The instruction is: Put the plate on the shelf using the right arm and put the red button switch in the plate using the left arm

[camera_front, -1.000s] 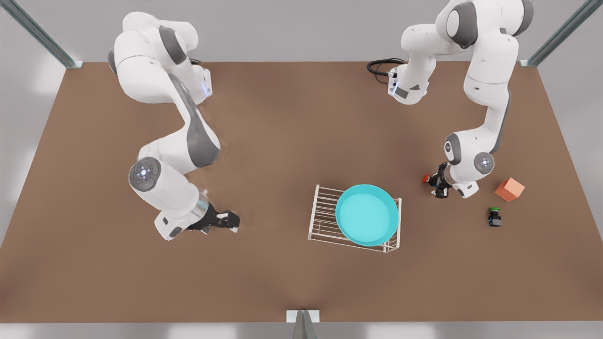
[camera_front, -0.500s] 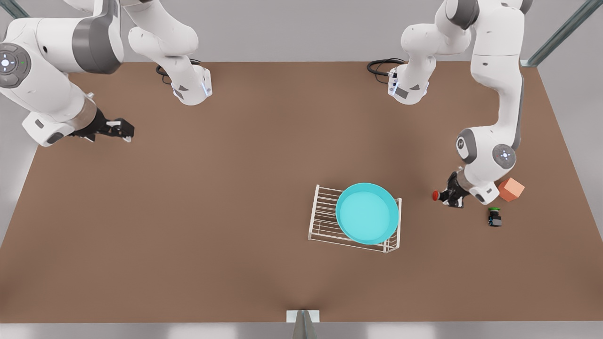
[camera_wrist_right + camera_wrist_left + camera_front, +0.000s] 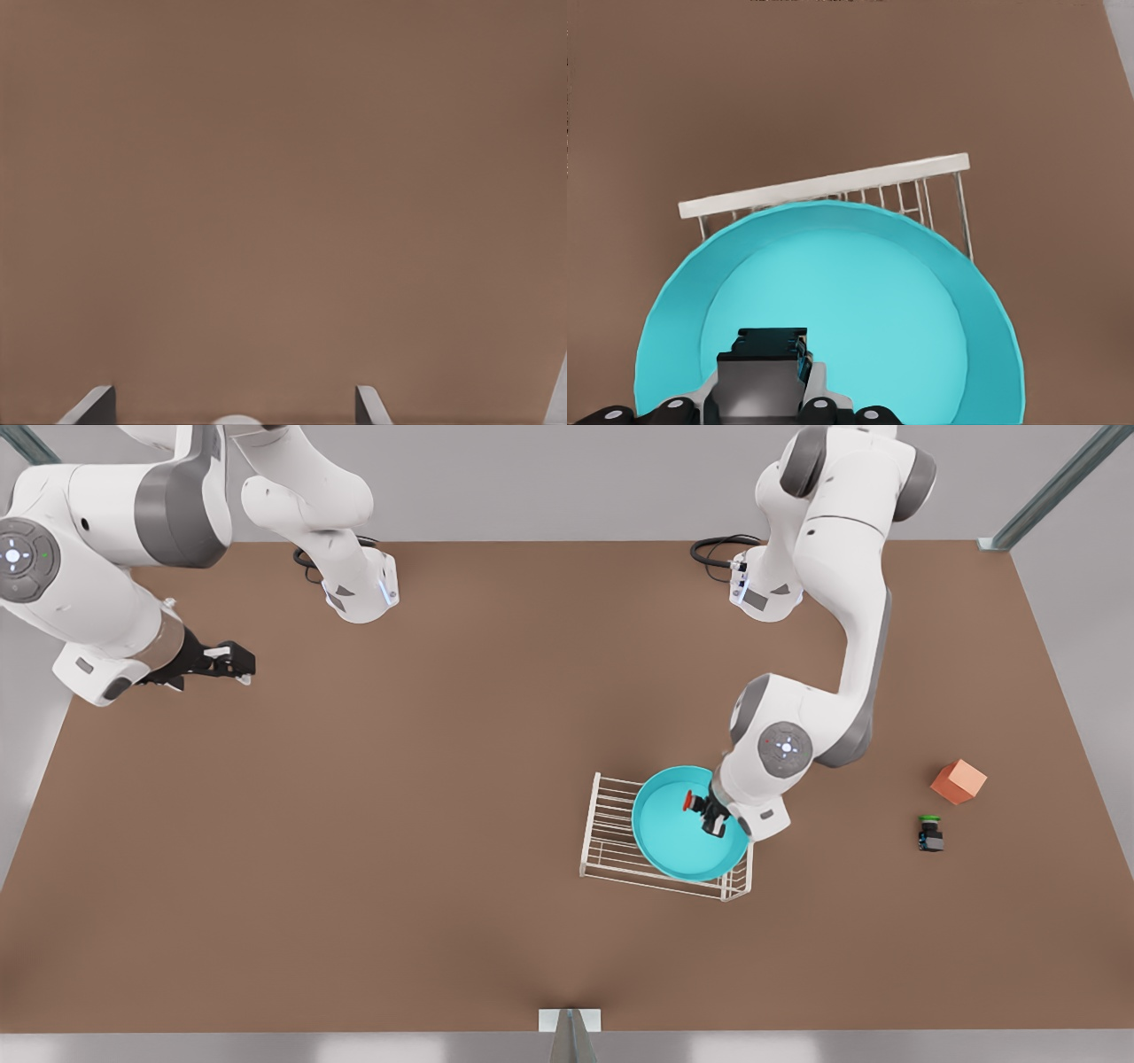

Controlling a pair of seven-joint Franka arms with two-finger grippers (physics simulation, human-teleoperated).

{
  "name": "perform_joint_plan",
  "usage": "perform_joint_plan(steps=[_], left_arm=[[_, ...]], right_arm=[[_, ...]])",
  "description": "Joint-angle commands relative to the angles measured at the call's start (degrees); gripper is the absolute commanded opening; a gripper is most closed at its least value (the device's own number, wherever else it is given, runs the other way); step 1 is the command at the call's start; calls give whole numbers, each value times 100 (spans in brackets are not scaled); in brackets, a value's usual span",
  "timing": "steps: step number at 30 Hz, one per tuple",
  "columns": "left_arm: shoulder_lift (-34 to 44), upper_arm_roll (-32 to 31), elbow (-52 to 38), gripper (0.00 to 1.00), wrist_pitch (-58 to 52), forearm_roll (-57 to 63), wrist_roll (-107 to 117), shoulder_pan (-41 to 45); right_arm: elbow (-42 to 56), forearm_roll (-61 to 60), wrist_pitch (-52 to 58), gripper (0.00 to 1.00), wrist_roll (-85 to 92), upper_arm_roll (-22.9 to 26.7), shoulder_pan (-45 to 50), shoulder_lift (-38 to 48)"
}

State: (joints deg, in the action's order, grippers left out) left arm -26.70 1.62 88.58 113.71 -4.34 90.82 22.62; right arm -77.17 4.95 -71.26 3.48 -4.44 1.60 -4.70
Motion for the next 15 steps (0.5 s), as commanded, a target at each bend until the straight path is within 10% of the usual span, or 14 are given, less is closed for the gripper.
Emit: perform_joint_plan(steps=[1, 2, 3, 6, 9, 15], left_arm=[[-10, -4, 10, 47, 107, 30, 1588, -39], [-2, -13, 107, 91, 134, 47, 1509, 32], [-2, -39, 133, 100, 151, 56, 1517, 49], [156, -13, 28, 100, -146, 91, 1325, -12], [693, 40, -1194, 100, -2801, 241, -3824, -715], [1361, 31, -1256, 100, -3444, 733, -11218, -1164]], right_arm=[[-9, -38, 15, 100, 496, 14, -2, 13], [-9, -38, 15, 100, 505, 31, -2, 5], [-9, -73, 15, 100, 513, 49, -2, 5], [-9, -73, 24, 100, 505, 49, -10, 5], [-35, -82, 15, 100, 505, 58, -19, 5], [-35, 15, 15, 100, 417, 75, -28, 31]])
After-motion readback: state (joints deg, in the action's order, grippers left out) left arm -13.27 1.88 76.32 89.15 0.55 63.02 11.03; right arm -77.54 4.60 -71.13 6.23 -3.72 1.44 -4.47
